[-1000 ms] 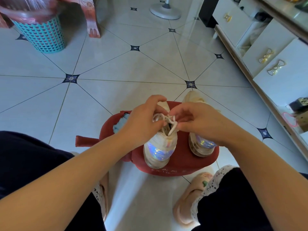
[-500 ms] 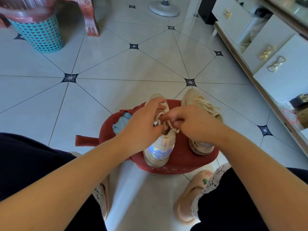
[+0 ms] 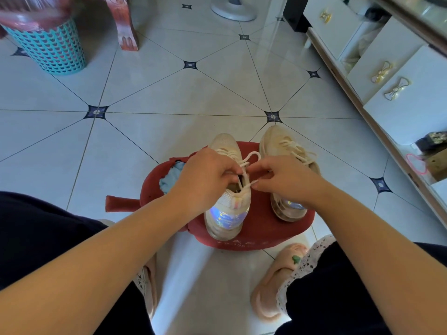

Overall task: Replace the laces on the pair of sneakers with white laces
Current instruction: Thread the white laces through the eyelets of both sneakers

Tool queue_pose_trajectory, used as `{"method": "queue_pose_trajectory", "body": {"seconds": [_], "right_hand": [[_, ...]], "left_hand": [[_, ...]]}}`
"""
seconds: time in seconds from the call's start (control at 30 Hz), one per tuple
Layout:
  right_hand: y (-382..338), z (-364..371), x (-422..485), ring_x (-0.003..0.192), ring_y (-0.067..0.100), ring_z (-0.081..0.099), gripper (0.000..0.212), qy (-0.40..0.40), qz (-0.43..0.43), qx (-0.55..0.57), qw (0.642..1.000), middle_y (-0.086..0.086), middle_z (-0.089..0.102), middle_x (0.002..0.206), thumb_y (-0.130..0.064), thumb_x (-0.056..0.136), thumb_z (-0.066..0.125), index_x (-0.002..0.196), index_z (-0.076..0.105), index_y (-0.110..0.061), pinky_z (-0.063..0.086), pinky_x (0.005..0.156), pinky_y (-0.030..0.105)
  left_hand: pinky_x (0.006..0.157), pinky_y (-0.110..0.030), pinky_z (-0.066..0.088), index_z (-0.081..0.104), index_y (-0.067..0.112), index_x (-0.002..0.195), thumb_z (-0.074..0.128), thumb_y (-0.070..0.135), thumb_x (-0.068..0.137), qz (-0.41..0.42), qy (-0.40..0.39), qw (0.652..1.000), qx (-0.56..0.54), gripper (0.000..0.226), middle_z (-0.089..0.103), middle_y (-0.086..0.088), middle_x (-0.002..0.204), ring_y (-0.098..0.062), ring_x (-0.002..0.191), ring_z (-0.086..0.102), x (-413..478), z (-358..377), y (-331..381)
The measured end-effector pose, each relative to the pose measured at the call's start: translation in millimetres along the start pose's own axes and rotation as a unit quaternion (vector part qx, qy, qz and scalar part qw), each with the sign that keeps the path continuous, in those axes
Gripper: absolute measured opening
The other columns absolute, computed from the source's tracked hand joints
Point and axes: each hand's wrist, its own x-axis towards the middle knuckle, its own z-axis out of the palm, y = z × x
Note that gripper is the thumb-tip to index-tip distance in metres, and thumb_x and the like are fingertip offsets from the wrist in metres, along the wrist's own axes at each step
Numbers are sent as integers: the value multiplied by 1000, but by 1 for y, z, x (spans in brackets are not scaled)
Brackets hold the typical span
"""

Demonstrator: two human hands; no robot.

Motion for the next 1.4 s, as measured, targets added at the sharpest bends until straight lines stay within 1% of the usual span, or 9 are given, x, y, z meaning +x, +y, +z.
{"method": "queue_pose_trajectory", "body": {"seconds": [0.2, 0.37, 0.53, 0.73, 0.93, 1.03, 1.1, 1.27, 1.4], "right_hand": [[5, 10, 7, 79, 16, 60, 14, 17, 67, 270, 960, 9, 64, 88, -2, 84, 63, 95, 63, -11, 52, 75, 26], [12, 18, 19, 85, 24, 62, 41, 74, 116, 388, 911, 13, 60, 90, 9, 81, 61, 116, 48, -6, 54, 70, 29], [11, 22, 24, 75, 21, 61, 13, 37, 86, 266, 959, 15, 62, 83, 3, 87, 55, 95, 64, 3, 54, 81, 34], [-1, 6, 19, 69, 21, 63, 12, 91, 29, 64, 993, 8, 69, 71, -19, 78, 70, 82, 72, -8, 52, 78, 40], [-16, 7, 7, 76, 22, 69, 15, 79, -8, 164, 983, 8, 72, 78, -11, 76, 73, 90, 70, -7, 56, 80, 36], [-22, 10, 6, 66, 14, 62, 7, 4, 14, 342, 940, 8, 67, 73, -5, 79, 69, 85, 67, -8, 52, 65, 21], [-25, 12, 4, 62, 9, 60, 8, -24, 18, 359, 933, 5, 66, 70, -5, 82, 65, 79, 67, -12, 49, 62, 16], [-29, 14, 6, 68, 6, 59, 14, 26, -49, 92, 994, -3, 67, 72, -14, 82, 64, 72, 73, -16, 45, 69, 22], [-28, 10, 3, 75, 14, 60, 10, 25, -76, -43, 996, 3, 71, 78, -25, 79, 68, 73, 75, -22, 43, 71, 26]], "left_hand": [[73, -7, 22, 70, 11, 105, 60, 14, 87, 34, -39, 998, 42, 22, 57, -3, 111, -15, 104, 49, -2, -1, -5], [73, -8, 23, 68, 11, 109, 54, 6, 89, 34, -61, 997, 20, 25, 53, -5, 112, -8, 96, 42, -1, -2, -9], [73, -10, 26, 71, 11, 103, 59, 4, 85, 17, -39, 999, 9, 23, 56, -2, 106, -13, 99, 50, 2, -4, -12], [70, -15, 33, 66, 9, 93, 72, 7, 73, 10, 0, 1000, 0, 20, 48, 4, 91, -10, 81, 52, 2, -4, -13], [65, -4, 37, 51, 16, 117, 78, 8, 67, -23, 23, 997, -63, 58, 46, 6, 99, -2, 73, 47, 4, -1, -17], [67, -2, 37, 55, 18, 114, 75, 9, 70, -18, 12, 997, -75, 50, 45, 17, 92, -1, 76, 51, 4, -3, -17], [74, -6, 39, 59, 19, 113, 70, 6, 74, -8, 1, 997, -78, 43, 44, 23, 90, -4, 83, 53, 4, -6, -18], [73, -2, 39, 68, 24, 105, 53, -9, 74, -10, -36, 994, -106, 47, 58, 25, 85, 4, 83, 57, 1, -13, -17], [73, -1, 39, 72, 21, 94, 51, -4, 75, -50, -22, 991, -122, 38, 64, 13, 90, 2, 85, 58, 0, -14, -16]]}}
